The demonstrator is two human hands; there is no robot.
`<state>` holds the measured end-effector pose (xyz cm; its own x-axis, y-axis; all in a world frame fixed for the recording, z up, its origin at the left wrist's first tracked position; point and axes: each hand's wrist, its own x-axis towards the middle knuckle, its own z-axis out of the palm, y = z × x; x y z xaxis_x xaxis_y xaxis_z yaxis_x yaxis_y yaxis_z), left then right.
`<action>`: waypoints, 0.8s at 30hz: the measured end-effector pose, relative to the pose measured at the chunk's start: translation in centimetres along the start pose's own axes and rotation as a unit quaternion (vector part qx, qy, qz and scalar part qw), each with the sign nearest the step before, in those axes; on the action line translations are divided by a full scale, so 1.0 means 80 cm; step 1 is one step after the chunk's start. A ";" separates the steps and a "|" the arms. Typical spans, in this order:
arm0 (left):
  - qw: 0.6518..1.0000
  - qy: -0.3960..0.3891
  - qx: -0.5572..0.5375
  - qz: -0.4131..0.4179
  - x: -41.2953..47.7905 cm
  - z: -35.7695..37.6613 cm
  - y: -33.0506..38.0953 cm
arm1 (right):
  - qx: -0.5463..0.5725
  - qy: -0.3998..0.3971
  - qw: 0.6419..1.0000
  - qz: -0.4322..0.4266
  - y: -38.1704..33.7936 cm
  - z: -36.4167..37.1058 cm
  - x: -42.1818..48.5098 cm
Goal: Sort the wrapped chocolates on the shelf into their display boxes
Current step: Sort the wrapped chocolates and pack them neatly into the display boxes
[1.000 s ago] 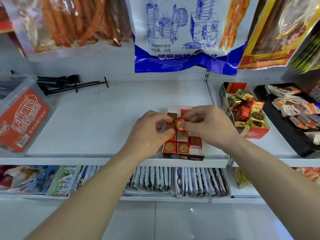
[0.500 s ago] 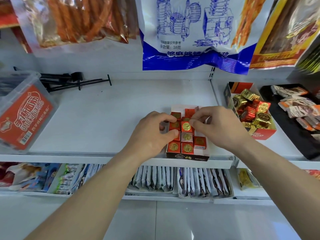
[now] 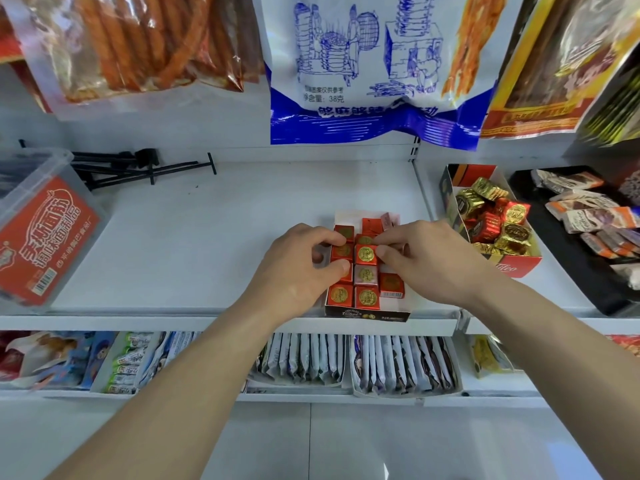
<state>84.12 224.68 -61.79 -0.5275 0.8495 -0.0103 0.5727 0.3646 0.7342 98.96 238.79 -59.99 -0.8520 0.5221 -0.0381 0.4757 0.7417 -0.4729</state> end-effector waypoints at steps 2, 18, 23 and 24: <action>1.000 0.001 0.006 0.001 0.000 0.000 0.000 | -0.015 -0.023 0.999 -0.018 0.000 0.000 -0.001; 0.987 -0.024 0.144 0.063 0.002 0.004 0.012 | 0.004 0.041 0.998 -0.045 0.017 -0.010 -0.016; 0.987 -0.001 0.151 0.052 0.012 0.002 0.027 | 0.014 0.111 0.993 -0.030 0.026 -0.008 -0.029; 0.987 0.025 0.151 0.057 0.016 0.003 0.034 | 0.007 0.115 0.993 -0.027 0.028 -0.007 -0.030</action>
<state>85.16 226.88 -59.97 -0.4744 0.8745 0.1007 0.7874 0.3704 0.4928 102.16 239.42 -60.44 -0.8029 0.5655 0.1888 0.4260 0.7657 -0.4819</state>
